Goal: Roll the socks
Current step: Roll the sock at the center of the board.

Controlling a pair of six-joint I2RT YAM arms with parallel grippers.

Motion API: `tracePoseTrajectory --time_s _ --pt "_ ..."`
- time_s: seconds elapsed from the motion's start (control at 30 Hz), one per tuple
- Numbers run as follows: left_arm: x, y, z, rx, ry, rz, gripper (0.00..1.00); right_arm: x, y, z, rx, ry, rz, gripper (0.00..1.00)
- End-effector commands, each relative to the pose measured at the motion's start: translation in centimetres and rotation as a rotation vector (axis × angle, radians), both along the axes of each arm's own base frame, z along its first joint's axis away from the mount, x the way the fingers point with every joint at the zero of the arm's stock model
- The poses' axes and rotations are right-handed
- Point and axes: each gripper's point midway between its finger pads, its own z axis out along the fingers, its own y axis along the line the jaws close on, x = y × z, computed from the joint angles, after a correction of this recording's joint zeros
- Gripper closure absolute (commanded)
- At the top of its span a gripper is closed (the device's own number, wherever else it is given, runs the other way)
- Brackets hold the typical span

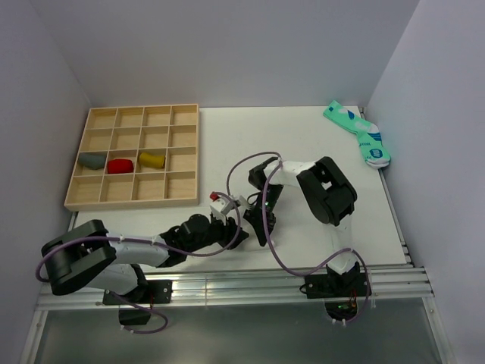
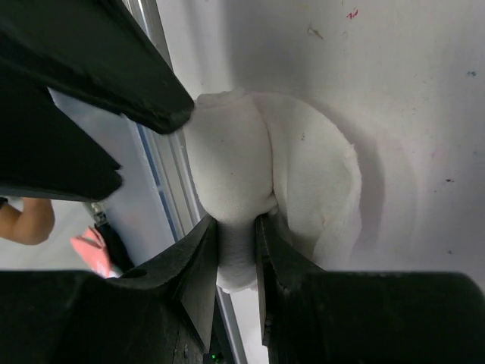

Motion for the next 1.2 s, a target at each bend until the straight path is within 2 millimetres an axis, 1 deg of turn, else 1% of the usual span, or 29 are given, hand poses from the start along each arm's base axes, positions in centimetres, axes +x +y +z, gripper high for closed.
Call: tracePoseTrajectory --time_s 0.0,0.17,0.2,0.23,0.33,0.67,0.77,0.8,0.83,0.87,0.93,0.97,1.03,1.07,1.1,1.13,1.17 --pt "0.1 -1.7 0.7 0.029 -0.078 -0.045 0.56 1.1 -1.5 -2.3 -0.078 -0.057 0.039 0.79" --pt "-0.9 -2.6 0.0 0.054 -0.082 -0.093 0.56 1.3 -1.3 -2.4 -0.086 -0.056 0.034 0.79" --pt "-1.0 -2.6 -0.5 0.070 -0.077 -0.097 0.56 1.3 -1.3 -2.5 -0.089 -0.052 0.035 0.79" --pt "-1.1 -2.7 -0.6 0.075 -0.078 -0.103 0.56 1.3 -1.3 -2.6 -0.092 -0.051 0.035 0.79" --pt "-1.3 -2.9 -1.4 0.104 -0.078 -0.117 0.56 1.6 -1.3 -2.6 -0.097 -0.059 0.027 0.79" --pt "-1.6 -4.0 -2.3 0.125 -0.073 -0.154 0.56 1.8 -1.4 -3.1 -0.108 -0.069 0.008 0.79" --pt "-1.8 -4.3 -2.9 0.142 -0.057 -0.166 0.58 2.1 -1.4 -3.4 -0.112 -0.087 -0.003 0.79" --pt "-2.0 -4.4 -3.4 0.153 -0.044 -0.179 0.60 2.3 -1.3 -3.6 -0.107 -0.099 -0.007 0.79" --pt "-2.0 -4.6 -3.4 0.154 -0.040 -0.186 0.61 2.3 -1.3 -3.6 -0.106 -0.103 -0.010 0.79" --pt "-2.2 -4.6 -4.1 0.173 -0.020 -0.195 0.63 2.3 -1.2 -3.6 -0.109 -0.108 -0.015 0.79" --pt "-2.4 -5.0 -4.4 0.180 -0.002 -0.209 0.67 2.6 -1.2 -3.8 -0.111 -0.124 -0.031 0.78" --pt "-2.6 -5.0 -4.9 0.191 0.012 -0.217 0.71 2.8 -1.1 -3.7 -0.108 -0.136 -0.033 0.77" --pt "-2.9 -5.2 -5.2 0.195 0.035 -0.233 0.77 3.1 -1.0 -3.9 -0.111 -0.155 -0.050 0.76" --pt "-3.1 -5.2 -5.7 0.206 0.047 -0.240 0.81 3.2 -1.0 -3.9 -0.107 -0.163 -0.054 0.75" --pt "-3.2 -5.1 -6.1 0.219 0.060 -0.242 0.87 3.6 -0.7 -3.6 -0.091 -0.190 -0.062 0.72" --pt "-3.4 -5.3 -6.1 0.218 0.074 -0.252 0.91 3.6 -0.9 -3.7 -0.108 -0.202 -0.075 0.71" --pt "-3.6 -5.3 -6.8 0.234 0.088 -0.259 0.97 3.8 -0.8 -3.8 -0.109 -0.220 -0.083 0.67"
